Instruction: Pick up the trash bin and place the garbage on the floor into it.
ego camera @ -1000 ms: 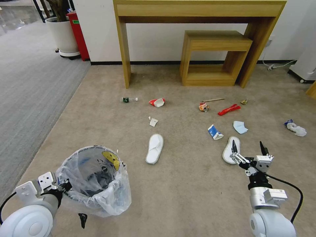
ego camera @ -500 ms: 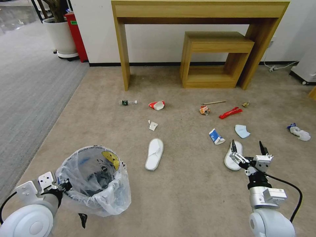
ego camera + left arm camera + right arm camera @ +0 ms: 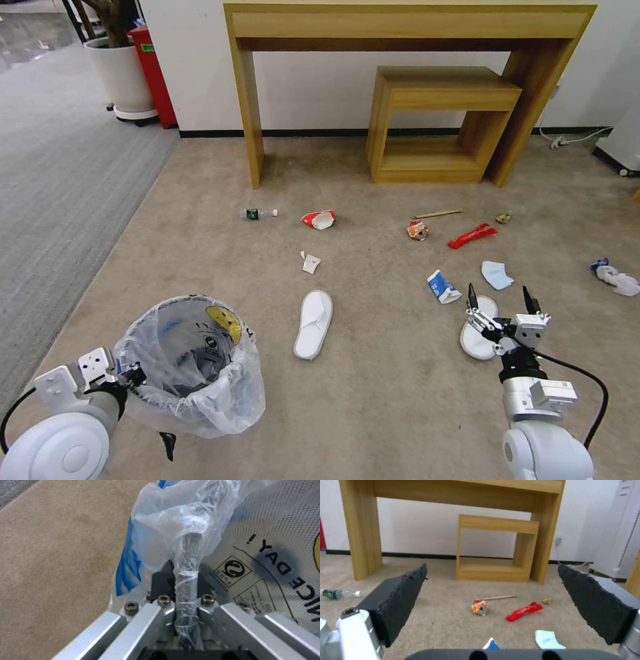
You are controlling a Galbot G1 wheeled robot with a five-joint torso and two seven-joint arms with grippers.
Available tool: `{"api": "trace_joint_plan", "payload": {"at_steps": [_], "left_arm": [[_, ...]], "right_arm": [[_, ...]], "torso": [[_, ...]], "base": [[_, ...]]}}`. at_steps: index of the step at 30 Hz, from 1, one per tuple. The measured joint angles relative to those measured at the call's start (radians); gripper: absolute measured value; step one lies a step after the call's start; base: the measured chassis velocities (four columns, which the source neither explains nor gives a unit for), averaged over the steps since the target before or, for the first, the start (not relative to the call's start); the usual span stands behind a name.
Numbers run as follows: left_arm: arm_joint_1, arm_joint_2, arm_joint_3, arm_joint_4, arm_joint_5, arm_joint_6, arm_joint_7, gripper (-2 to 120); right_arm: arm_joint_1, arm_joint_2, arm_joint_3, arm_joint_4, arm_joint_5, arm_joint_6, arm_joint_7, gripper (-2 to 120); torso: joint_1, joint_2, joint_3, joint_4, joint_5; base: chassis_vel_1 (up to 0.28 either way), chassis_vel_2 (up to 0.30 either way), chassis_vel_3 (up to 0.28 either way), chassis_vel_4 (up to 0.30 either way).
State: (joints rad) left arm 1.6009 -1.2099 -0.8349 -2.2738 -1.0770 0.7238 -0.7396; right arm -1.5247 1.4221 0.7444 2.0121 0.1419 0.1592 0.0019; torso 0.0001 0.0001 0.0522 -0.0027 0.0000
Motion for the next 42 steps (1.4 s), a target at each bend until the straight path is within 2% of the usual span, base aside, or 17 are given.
{"api": "trace_joint_plan", "payload": {"at_steps": [42], "left_arm": [[0.009,-0.005,-0.004,0.001,0.031,0.001,0.012,1]], "right_arm": [[-0.001,-0.004,-0.004,0.009,0.003,0.018,0.004,100]], "torso": [[0.000,0.000,0.000,0.0000,0.0000]], "base": [[-0.017,0.014,0.013,-0.015]]}}
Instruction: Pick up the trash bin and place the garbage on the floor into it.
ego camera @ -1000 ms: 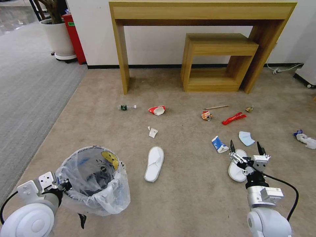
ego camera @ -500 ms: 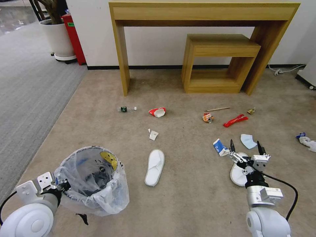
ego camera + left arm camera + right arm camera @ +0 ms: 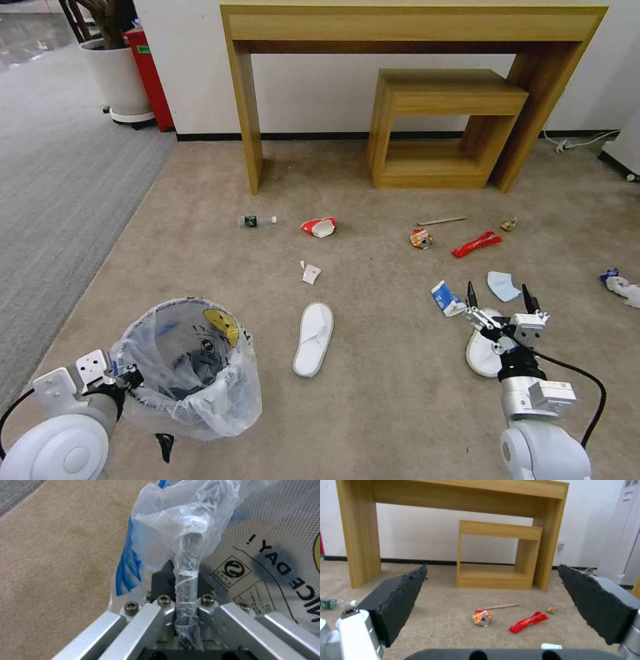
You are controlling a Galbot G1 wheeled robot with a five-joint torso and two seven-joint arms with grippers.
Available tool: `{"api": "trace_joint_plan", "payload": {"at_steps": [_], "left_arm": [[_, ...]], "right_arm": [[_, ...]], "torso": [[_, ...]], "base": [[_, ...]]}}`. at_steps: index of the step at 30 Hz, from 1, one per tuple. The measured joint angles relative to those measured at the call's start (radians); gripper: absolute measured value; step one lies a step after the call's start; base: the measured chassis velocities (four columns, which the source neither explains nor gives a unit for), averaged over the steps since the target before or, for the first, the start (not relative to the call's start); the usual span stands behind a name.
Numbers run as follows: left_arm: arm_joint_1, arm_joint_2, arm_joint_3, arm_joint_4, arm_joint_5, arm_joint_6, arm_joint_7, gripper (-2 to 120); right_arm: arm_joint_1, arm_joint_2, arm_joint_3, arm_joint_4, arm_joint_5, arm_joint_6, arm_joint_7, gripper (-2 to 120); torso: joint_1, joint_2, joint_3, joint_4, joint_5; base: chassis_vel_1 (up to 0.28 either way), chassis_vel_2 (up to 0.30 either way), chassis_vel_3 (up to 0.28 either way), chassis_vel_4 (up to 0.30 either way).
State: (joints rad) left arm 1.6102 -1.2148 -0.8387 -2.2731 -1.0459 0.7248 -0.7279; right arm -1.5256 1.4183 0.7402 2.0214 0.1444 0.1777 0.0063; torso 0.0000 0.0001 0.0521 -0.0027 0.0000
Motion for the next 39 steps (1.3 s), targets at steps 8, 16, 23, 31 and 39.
{"api": "trace_joint_plan", "payload": {"at_steps": [8,16,23,31,39], "left_arm": [[0.011,-0.006,0.005,-0.010,0.017,-0.005,0.005,1],[0.026,-0.008,-0.002,-0.023,0.018,-0.008,0.008,1],[0.030,-0.012,-0.003,-0.030,0.020,-0.011,0.010,1],[0.036,-0.013,-0.004,-0.032,0.026,-0.015,0.014,1],[0.040,-0.015,-0.005,-0.033,0.032,-0.019,0.020,1]], "right_arm": [[-0.001,0.000,0.002,0.008,0.000,-0.009,0.001,100],[-0.006,0.007,0.000,0.011,-0.013,-0.009,0.001,100],[-0.016,0.010,0.004,0.017,-0.016,-0.004,-0.001,100],[-0.023,0.013,0.006,0.019,-0.018,0.005,-0.006,100],[-0.024,0.016,0.007,0.019,-0.021,0.009,-0.009,100]], "torso": [[0.000,0.000,0.000,-0.0001,0.0001],[0.000,0.000,0.000,0.0000,0.0000],[0.000,0.000,0.000,-0.0001,-0.0001],[0.000,0.000,0.000,-0.0001,-0.0001],[0.000,0.000,0.000,-0.0001,0.0000]], "base": [[0.000,0.000,0.000,0.000],[0.000,0.000,0.000,0.000],[0.019,0.029,-0.048,-0.031],[0.062,0.085,-0.068,-0.076],[0.028,0.030,-0.024,-0.026]]}}
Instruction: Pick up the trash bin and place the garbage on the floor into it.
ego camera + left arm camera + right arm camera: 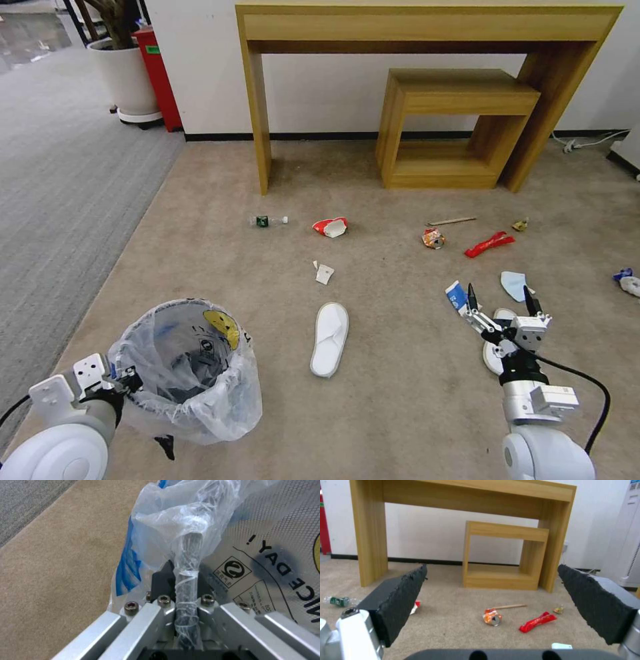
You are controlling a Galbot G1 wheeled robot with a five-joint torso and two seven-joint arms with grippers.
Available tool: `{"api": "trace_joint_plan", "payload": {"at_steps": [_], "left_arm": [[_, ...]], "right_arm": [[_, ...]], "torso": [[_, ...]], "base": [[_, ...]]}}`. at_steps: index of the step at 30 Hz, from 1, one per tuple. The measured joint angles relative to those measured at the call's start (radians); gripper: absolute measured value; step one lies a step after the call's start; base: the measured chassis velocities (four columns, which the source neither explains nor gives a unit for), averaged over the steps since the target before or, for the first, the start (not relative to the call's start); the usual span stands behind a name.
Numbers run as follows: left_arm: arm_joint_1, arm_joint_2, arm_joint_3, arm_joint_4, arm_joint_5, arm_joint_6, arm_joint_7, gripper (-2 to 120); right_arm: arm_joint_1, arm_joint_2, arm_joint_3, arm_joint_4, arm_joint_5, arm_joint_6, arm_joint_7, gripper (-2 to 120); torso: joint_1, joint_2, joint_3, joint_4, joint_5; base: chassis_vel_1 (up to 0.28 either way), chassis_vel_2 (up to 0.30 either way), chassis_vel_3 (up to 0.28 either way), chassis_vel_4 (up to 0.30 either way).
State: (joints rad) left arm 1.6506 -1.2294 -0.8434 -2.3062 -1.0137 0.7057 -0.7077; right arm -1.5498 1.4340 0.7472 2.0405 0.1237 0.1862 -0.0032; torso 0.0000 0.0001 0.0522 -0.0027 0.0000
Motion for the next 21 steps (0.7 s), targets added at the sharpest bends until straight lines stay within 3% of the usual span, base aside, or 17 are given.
{"api": "trace_joint_plan", "payload": {"at_steps": [21], "left_arm": [[-0.001,0.004,-0.007,0.001,-0.001,-0.003,0.002,1]], "right_arm": [[-0.001,0.004,-0.002,-0.012,0.000,0.021,-0.012,100]], "torso": [[0.000,0.000,0.000,0.0000,0.0000]], "base": [[0.000,0.000,0.000,0.000]]}}
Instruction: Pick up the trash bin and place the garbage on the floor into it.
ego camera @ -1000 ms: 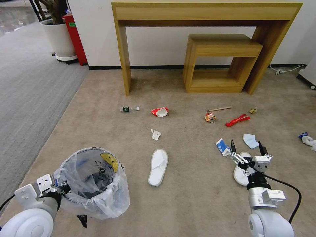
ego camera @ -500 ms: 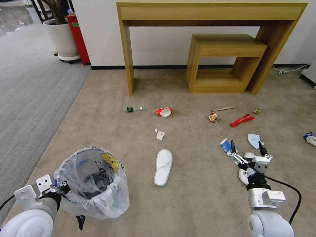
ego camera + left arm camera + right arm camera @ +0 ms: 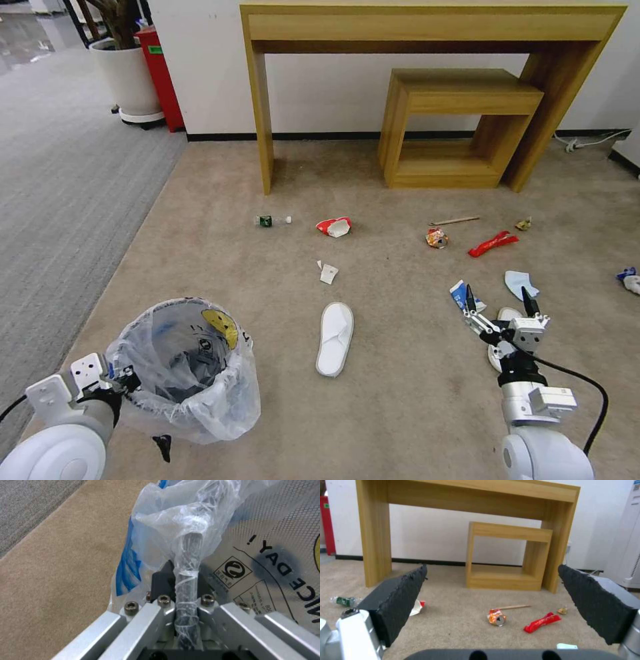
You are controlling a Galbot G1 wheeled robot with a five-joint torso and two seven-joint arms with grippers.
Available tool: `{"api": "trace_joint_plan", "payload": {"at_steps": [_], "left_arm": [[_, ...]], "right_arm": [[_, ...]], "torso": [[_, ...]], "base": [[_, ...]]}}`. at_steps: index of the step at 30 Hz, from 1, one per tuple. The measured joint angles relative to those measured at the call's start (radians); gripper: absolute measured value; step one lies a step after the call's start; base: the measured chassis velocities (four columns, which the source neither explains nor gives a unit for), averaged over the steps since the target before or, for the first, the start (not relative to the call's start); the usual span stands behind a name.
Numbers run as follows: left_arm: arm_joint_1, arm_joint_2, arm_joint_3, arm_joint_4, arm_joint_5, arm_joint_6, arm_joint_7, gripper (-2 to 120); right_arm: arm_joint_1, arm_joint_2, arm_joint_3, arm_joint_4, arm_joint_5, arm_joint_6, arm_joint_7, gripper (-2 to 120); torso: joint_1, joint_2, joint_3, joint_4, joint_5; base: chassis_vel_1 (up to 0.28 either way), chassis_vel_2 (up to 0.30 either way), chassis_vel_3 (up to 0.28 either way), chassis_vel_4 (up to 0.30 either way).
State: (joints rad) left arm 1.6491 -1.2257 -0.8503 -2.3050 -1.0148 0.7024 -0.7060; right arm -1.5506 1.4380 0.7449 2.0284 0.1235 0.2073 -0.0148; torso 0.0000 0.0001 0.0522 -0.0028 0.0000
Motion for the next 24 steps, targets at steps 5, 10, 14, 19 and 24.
{"api": "trace_joint_plan", "payload": {"at_steps": [5,10,14,19,24], "left_arm": [[-0.006,0.005,0.000,0.006,-0.002,0.000,0.000,1],[-0.009,0.006,0.000,0.009,-0.003,0.000,0.000,1],[-0.010,0.007,0.000,0.009,-0.003,0.000,0.000,1],[-0.006,0.008,0.000,0.005,-0.003,-0.001,0.000,1],[-0.002,0.010,-0.002,0.002,-0.003,-0.002,0.000,1]], "right_arm": [[0.002,0.000,-0.001,-0.007,0.002,0.008,-0.002,100],[-0.003,0.000,0.003,0.003,-0.003,-0.008,-0.004,100],[-0.006,0.000,0.006,0.006,-0.006,-0.014,-0.006,100],[-0.007,0.000,0.005,0.011,-0.007,-0.018,-0.007,100],[-0.006,0.001,0.003,0.012,-0.008,-0.018,-0.009,100]], "torso": [[0.000,0.000,0.000,0.0001,0.0000],[0.000,0.000,0.000,0.0001,-0.0001],[0.000,0.000,0.000,0.0001,0.0000],[0.000,0.000,0.000,0.0001,-0.0001],[0.000,0.000,0.000,0.0001,0.0000]], "base": [[0.000,0.000,0.000,0.000],[0.000,0.000,0.000,0.000],[0.000,0.000,0.000,0.000],[-0.009,0.013,0.009,-0.007],[-0.058,0.079,0.077,-0.064]]}}
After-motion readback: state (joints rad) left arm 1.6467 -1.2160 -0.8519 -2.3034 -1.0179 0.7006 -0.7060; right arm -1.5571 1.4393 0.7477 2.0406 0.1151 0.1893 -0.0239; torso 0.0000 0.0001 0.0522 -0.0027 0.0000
